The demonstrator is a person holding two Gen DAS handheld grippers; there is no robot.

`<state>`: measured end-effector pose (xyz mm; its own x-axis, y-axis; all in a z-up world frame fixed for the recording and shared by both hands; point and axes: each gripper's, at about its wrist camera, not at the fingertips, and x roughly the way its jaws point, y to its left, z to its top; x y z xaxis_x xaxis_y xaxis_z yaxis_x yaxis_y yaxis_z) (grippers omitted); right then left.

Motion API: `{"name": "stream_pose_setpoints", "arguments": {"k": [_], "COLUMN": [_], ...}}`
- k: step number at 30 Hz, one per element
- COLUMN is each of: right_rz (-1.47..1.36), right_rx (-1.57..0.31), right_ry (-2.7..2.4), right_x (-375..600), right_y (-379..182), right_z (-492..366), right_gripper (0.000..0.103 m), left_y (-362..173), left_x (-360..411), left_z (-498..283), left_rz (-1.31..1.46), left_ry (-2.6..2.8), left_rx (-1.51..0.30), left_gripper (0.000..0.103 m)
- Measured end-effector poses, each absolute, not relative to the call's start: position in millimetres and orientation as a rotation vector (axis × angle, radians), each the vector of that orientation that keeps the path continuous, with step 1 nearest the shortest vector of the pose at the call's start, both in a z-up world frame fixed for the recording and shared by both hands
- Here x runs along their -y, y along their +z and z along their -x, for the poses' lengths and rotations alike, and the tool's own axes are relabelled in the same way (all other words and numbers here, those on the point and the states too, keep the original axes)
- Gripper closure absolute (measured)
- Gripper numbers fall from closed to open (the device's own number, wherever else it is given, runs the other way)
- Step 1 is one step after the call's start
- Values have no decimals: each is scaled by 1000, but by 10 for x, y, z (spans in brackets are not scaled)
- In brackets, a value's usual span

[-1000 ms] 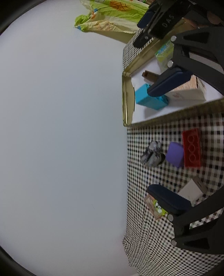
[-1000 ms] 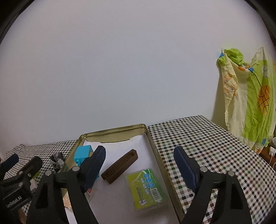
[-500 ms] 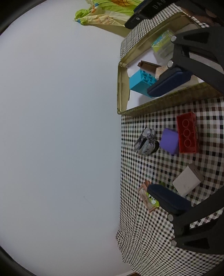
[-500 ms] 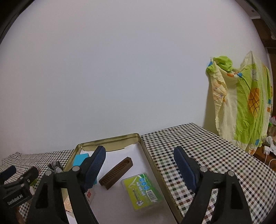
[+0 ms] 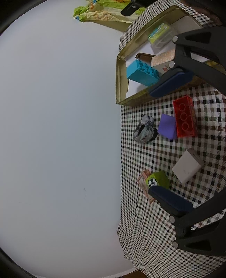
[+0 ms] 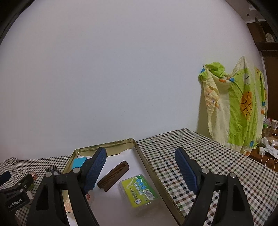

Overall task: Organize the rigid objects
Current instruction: 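Withdraw both tools from the tin toward the remaining objects on the table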

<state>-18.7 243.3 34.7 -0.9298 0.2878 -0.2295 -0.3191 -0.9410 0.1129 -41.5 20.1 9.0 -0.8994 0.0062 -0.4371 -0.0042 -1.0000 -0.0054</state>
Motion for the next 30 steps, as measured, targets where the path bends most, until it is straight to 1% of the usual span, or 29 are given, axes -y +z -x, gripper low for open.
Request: {"name": "stream_pose_setpoints", "arguments": {"k": [16, 20, 25, 30], "right_rz": [221, 219, 221, 250], "right_rx": [-181, -211, -173, -194], "right_ry": [2779, 2800, 2830, 2857], "right_x": [-2050, -1948, -1762, -1631], "right_y": [336, 331, 342, 324], "right_z": [-4, -38, -69, -69], "right_gripper": [20, 20, 20, 20], "left_y": [112, 107, 99, 80], "left_x": [15, 72, 163, 280], "left_z": [357, 352, 347, 364], "left_rz": [712, 719, 734, 757], "left_ry": [3065, 3054, 3044, 3043], "left_rx": [11, 17, 33, 56], "left_gripper": [0, 0, 0, 0]}}
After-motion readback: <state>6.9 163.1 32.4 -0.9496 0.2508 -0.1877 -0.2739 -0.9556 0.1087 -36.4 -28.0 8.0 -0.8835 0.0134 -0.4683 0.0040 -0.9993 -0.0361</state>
